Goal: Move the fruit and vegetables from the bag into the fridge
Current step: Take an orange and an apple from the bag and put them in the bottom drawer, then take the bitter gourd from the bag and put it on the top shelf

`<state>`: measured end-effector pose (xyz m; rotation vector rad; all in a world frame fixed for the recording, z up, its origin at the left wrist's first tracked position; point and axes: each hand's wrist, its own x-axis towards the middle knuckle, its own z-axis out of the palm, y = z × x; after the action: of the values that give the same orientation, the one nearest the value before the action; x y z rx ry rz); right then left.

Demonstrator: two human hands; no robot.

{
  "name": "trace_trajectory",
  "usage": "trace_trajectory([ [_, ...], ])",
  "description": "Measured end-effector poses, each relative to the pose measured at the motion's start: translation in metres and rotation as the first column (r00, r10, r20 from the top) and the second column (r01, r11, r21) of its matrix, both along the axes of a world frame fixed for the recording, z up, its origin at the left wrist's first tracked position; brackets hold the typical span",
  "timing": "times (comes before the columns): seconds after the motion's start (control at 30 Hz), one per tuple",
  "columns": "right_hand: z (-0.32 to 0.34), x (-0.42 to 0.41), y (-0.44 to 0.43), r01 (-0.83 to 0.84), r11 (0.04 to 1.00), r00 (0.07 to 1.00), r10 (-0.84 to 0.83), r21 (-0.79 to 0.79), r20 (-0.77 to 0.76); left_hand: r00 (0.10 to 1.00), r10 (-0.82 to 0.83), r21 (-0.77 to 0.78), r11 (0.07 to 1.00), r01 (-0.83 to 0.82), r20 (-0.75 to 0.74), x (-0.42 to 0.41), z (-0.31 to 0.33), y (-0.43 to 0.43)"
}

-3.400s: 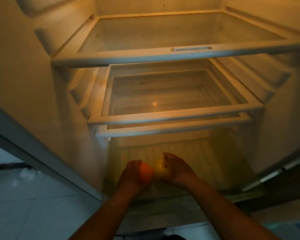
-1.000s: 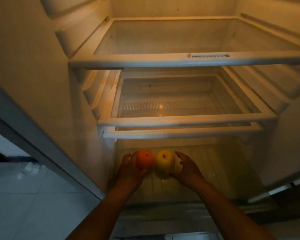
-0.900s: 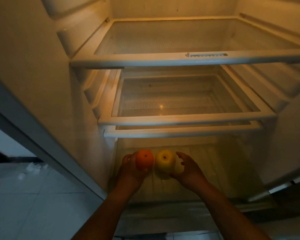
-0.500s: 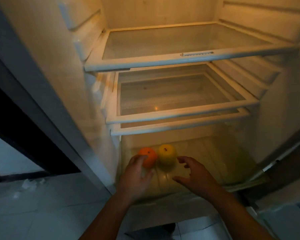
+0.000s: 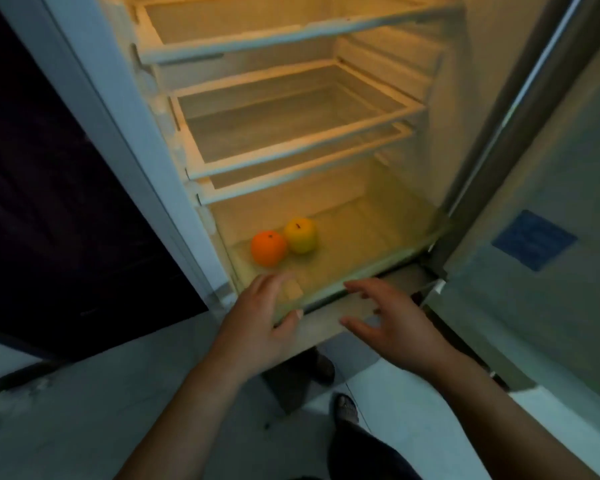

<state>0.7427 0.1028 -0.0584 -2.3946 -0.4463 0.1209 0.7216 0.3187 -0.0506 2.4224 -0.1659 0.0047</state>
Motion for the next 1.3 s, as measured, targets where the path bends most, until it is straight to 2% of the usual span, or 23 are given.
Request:
trace_trajectory([
  [0.13, -0.004, -0.035, -0.018, 0.056, 0.997, 0.998, -0.057, -0.061, -0.017, 0.994, -0.101, 0.0, 0.995, 0.101, -0.05, -0.021, -0.003, -0.013],
  [0.33, -0.005, -0.076, -0.055, 0.018, 0.978, 0.986, -0.053, -0.209, -0.161, 0.977, -0.185, 0.077, 0.978, 0.194, -0.109, -0.043, -0.005, -0.033],
  [0.63, 0.003, -0.141, -0.146, 0.089, 0.978, 0.985, -0.115, -0.19, -0.131, 0.946, -0.289, 0.142, 0.94, 0.31, -0.151, -0.084, -0.003, -0.141],
  [0.77, 0.004, -0.182, -0.205, 0.098, 0.974, 0.984, -0.125, -0.205, -0.124, 0.944, -0.26, 0.089, 0.955, 0.282, -0.204, -0.12, -0.011, -0.209],
  [0.87, 0.007, -0.21, -0.251, 0.033, 0.966, 0.993, -0.061, -0.256, -0.099, 0.945, -0.199, -0.011, 0.979, 0.204, -0.259, -0.161, -0.019, -0.258],
  [0.97, 0.01, -0.233, -0.291, -0.006, 0.974, 0.996, -0.013, -0.227, -0.084, 0.952, -0.141, -0.068, 0.99, 0.127, -0.272, -0.206, -0.023, -0.298],
  [1.17, 0.006, -0.284, -0.335, -0.073, 0.978, 0.991, 0.049, -0.194, -0.125, 0.953, -0.083, -0.022, 0.997, 0.08, -0.292, -0.281, -0.019, -0.341],
  [1.3, 0.003, -0.308, -0.351, -0.081, 0.983, 0.984, 0.053, -0.166, -0.168, 0.951, -0.088, -0.002, 0.996, 0.092, -0.298, -0.302, -0.013, -0.36],
])
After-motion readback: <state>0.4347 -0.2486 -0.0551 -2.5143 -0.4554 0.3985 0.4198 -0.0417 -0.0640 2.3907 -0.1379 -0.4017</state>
